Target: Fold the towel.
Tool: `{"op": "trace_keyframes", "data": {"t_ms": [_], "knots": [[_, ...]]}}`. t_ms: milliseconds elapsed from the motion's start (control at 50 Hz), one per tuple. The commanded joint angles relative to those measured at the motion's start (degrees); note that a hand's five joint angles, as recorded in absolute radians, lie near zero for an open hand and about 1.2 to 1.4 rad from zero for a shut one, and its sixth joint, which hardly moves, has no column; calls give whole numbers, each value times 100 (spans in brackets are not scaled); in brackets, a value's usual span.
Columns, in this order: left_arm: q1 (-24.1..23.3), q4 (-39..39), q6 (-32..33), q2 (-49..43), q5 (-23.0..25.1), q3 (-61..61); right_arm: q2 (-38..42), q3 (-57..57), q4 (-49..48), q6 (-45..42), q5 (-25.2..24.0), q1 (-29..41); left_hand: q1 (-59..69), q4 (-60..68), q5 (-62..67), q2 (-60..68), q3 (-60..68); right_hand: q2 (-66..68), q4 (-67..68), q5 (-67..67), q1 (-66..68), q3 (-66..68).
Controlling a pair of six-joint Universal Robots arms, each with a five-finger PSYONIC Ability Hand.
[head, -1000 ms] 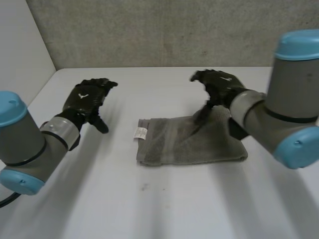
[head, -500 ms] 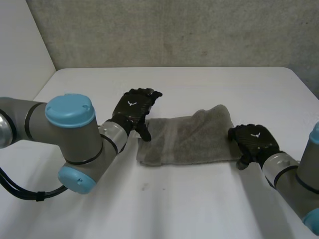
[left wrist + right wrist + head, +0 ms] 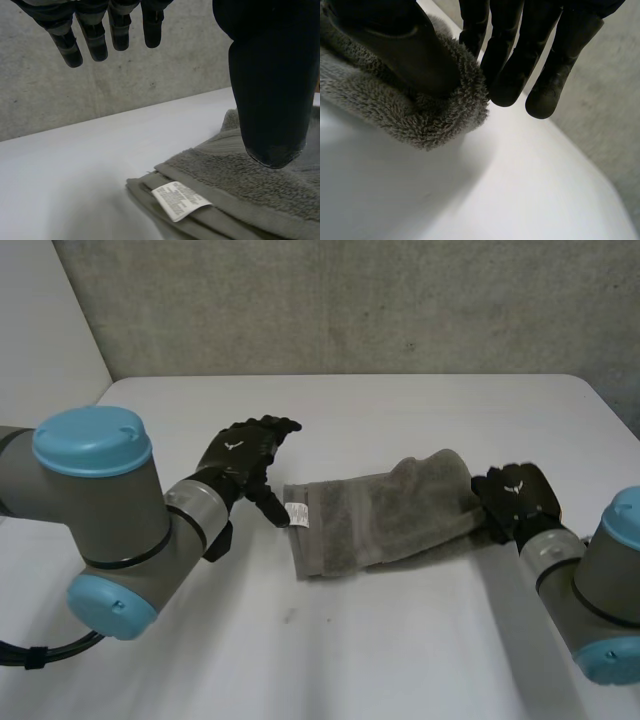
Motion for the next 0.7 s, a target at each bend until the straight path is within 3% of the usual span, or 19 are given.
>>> {"op": "trace_keyframes", "data": {"t_ms": [20, 160, 200, 300, 440, 460, 480, 520, 580, 700], "knots": [[258, 5, 30, 304, -2, -236, -69, -963, 22, -725, -53, 1017, 10, 56, -131, 54, 58, 550, 315, 330, 406, 335], [644, 5, 21, 681, 7, -551, 353, -1739, 101, -1315, -431, 2278, 10, 56, -131, 54, 58, 550, 315, 330, 406, 335], [723, 13, 21, 760, 7, -622, 685, -1862, 119, -1648, -956, 2776, 10, 56, -131, 54, 58, 550, 315, 330, 406, 335], [996, 31, 21, 971, 16, -824, 1151, -1862, 259, -2044, -1432, 3287, 10, 56, -131, 54, 58, 550, 315, 330, 406, 335], [1120, 31, 21, 1042, 51, -991, 1329, -1906, 830, -2019, -1258, 3333, -7, 39, -148, 37, 41, 550, 315, 330, 406, 335], [1128, 40, 21, 1042, 51, -1000, 1268, -1906, 874, -1940, -1179, 3306, 10, 55, -132, 54, 58, -760, -995, -979, -904, -974], [1137, 40, 21, 1042, 60, -991, 1267, -1906, 875, -1940, -1178, 3306, 10, 56, -131, 54, 58, -773, -1008, -993, -917, -987], [1137, 48, 21, 1042, 60, -974, 996, -1862, 901, -1546, -942, 3271, 10, 56, -131, 54, 58, -5076, -5311, -5295, -5219, -5290], [1137, 49, 13, 1016, 60, -886, 619, -1818, 901, -853, -635, 3236, 10, 56, -131, 54, 58, -6036, -6271, -6256, -6180, -6251], [1041, 40, -5, 928, 42, -605, 212, -1757, 945, 346, -238, 3086, 10, 56, -131, 54, 58, -6450, -6685, -6670, -6594, -6665]]}}
